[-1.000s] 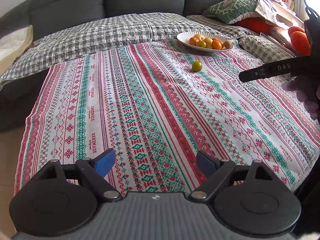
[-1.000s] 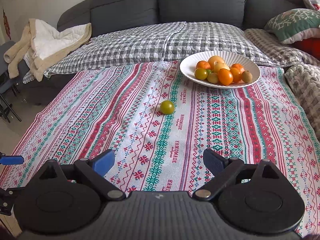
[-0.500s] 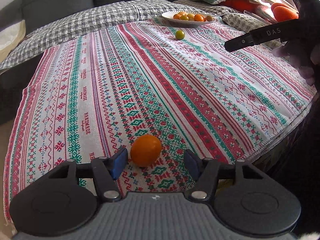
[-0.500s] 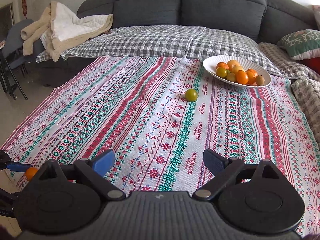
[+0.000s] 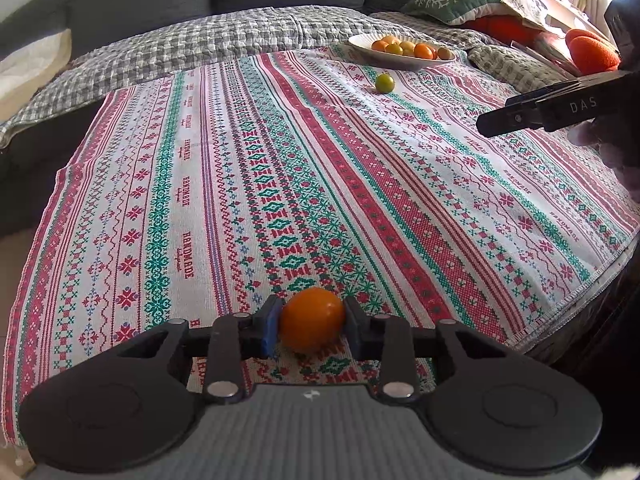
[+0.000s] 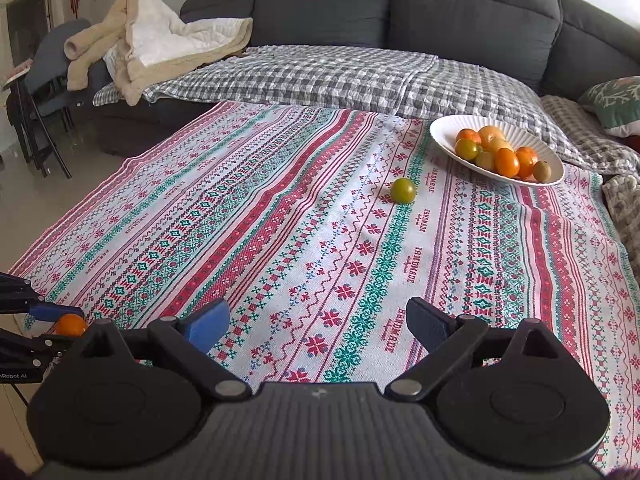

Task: Organize fruits
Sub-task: 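Grasp an orange lying on the cloth with the left tool, then grasp the green tomato with the right tool while the left tool holds the orange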

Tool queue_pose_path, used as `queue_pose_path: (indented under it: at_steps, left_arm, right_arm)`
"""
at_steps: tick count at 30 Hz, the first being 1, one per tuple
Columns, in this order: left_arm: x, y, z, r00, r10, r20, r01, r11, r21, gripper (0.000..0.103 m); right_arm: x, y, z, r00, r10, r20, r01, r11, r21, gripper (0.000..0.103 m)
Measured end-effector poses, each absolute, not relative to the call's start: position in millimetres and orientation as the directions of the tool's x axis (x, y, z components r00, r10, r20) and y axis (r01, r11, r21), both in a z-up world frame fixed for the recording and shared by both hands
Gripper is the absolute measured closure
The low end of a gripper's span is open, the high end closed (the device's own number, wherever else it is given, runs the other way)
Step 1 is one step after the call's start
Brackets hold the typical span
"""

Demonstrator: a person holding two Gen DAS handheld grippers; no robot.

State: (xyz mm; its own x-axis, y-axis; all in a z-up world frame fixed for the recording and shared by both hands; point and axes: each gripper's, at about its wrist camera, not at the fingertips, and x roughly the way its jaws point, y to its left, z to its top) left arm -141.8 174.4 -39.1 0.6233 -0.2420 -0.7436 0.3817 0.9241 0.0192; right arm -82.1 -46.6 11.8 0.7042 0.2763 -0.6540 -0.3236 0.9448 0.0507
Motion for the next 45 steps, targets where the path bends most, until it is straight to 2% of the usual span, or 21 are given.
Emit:
queue_pose_path:
  at_steps: [10,34,41,45]
  left_arm:
    - [-125.5,161.5,-34.0,0.640,-0.258,-0.724,0.374,0.927,0.001,0.082]
    - [-32.2,102.7,-6.5,0.668,-0.322,-0.671,0.386,0.921,-0.059,0.082]
    - [1.4,94.4,-7.5,0.678,-0.319,-0.662,0.359,0.930,-0.082,0.082]
    - [19.4,94.0,-10.2,0.681,-0.318,-0.659,0.336,0.936,-0.105,0.082]
  right_arm:
    - [-68.6,-48.1,8.8,0.702,0.267,-0.660,-0.329,0.944,0.032,0.009]
    - [-3.7,-71.4,4.9,0.701,0.251,-0.668,-0.333,0.943,0.004,0.010]
    - [26.2,-74.0,-0.9,0.698,0.273,-0.662,-0.348,0.937,0.020,0.017]
    - [43.1,-75.1,-7.5,0.694,0.278,-0.664,-0.350,0.936,0.027,0.025]
